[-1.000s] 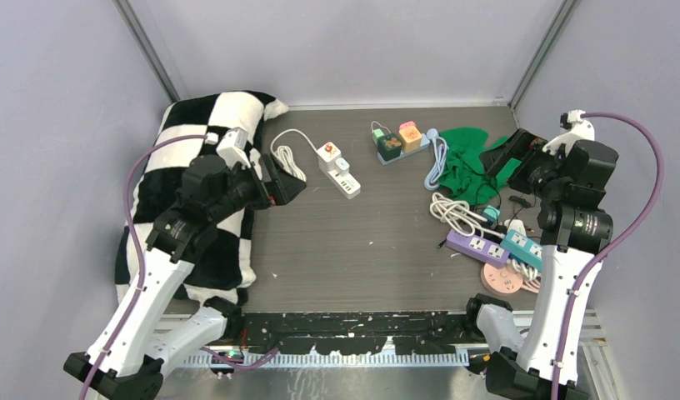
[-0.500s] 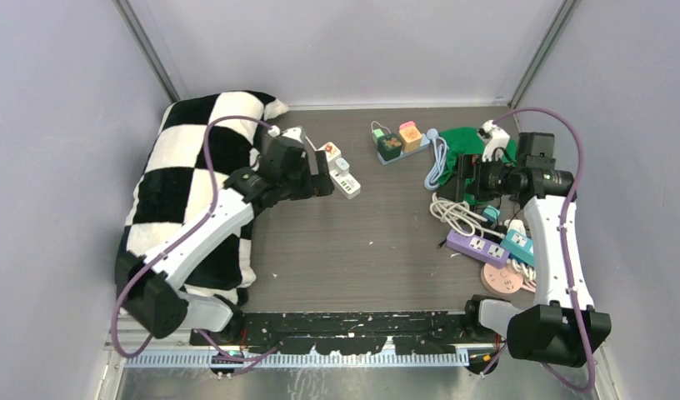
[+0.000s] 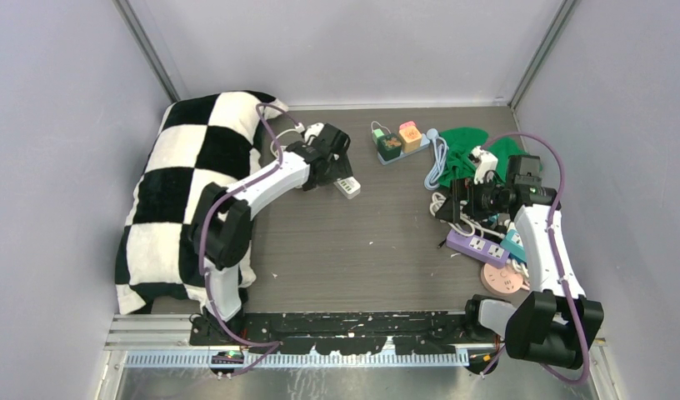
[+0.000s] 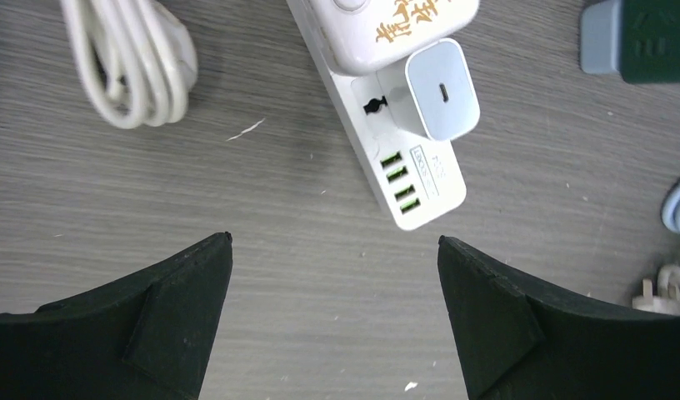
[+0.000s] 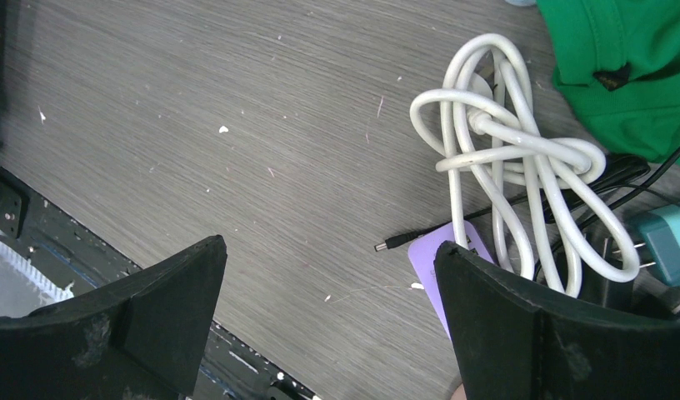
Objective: Pull the plug off the socket
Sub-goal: Move the socket to the center of the board.
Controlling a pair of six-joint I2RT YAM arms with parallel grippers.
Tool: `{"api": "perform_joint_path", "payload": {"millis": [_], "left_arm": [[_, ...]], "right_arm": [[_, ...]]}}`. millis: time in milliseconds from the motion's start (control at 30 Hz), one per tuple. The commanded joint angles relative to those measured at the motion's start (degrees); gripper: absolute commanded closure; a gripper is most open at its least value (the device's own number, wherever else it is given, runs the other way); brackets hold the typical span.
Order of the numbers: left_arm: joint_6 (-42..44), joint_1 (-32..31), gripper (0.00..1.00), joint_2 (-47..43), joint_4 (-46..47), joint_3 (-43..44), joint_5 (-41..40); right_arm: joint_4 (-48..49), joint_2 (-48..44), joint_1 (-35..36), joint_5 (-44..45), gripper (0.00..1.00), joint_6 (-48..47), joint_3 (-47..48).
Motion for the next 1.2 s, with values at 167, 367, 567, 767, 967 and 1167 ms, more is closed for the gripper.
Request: {"api": "perform_joint_path", "payload": {"millis": [167,367,567,767,967,1167], "left_arm": [[-9.24,-1.13,0.05,7.87,1.57,10.06,-6.4],[-9.88,-1.49,0.05,12.34,-1.92,16.14,-7.2],[-13.27,-1.48,0.07,17.48,-7.52,21.48,-9.33],[-13.51,-1.54,0.12,20.84,-8.11,24.61,-7.74],[-13.05,-1.54,0.19,22.84,-7.45,23.97,-6.39],[-12.72,-1.52,0.27,22.84,-5.38,21.73,-5.62]], "right_arm": [[6.16,-0.63,-3.04,-3.73,0.0,-2.04,-2.86],[6.15,-0.16,-3.06,-3.83,0.0,-2.5,-2.89],[6.35,0.01,-3.05,-3.59,0.0,-2.48,-2.96],[6.47,0.56,-3.09,-3.58,0.0,-2.44,-2.97],[6.59,0.8,-3.09,-3.56,0.0,-2.38,-3.06],[6.51,0.76,-3.09,-3.42,0.0,-2.61,-3.15]]}}
